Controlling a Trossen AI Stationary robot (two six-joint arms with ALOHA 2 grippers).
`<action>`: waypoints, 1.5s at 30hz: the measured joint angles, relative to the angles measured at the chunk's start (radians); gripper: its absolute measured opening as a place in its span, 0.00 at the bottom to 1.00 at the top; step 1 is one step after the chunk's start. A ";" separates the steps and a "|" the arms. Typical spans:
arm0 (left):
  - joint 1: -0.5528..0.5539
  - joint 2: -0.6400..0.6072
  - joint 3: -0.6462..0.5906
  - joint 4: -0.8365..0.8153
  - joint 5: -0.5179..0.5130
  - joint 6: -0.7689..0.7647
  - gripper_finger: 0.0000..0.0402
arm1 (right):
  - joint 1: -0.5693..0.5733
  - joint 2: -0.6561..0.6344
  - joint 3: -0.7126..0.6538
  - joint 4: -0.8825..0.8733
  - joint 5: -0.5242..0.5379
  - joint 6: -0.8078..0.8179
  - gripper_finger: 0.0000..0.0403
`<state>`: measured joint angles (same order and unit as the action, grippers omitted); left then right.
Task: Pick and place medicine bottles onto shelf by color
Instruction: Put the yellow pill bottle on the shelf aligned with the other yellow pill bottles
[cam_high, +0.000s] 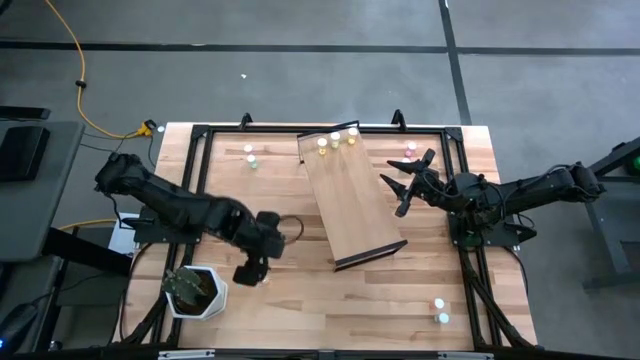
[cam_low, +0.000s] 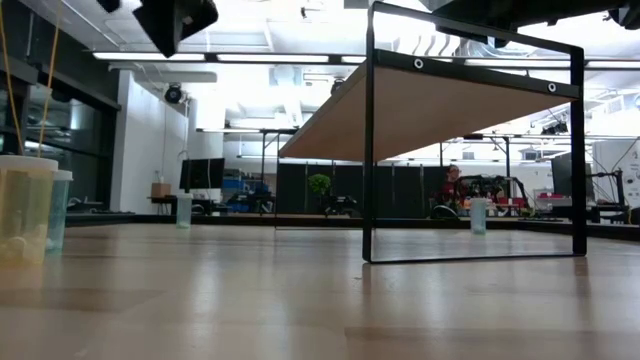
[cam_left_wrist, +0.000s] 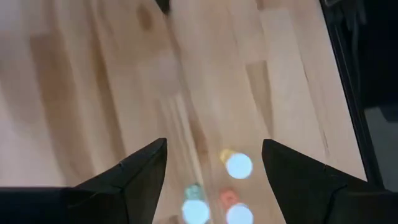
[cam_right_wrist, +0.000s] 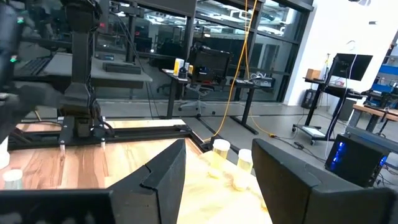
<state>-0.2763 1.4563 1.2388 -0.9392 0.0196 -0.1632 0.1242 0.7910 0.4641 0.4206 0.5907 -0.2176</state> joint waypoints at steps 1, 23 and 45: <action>-0.013 0.015 0.000 -0.007 0.000 -0.010 0.63 | 0.000 0.000 0.000 0.001 0.000 0.000 0.44; -0.195 0.196 -0.128 0.116 -0.100 -0.167 0.63 | 0.000 0.000 0.000 -0.019 0.000 0.000 0.44; -0.216 0.196 -0.182 0.138 -0.117 -0.192 0.63 | 0.000 0.000 0.000 -0.022 0.000 -0.008 0.44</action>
<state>-0.4919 1.6520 1.0573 -0.8009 -0.0975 -0.3547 0.1238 0.7910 0.4641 0.3988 0.5911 -0.2253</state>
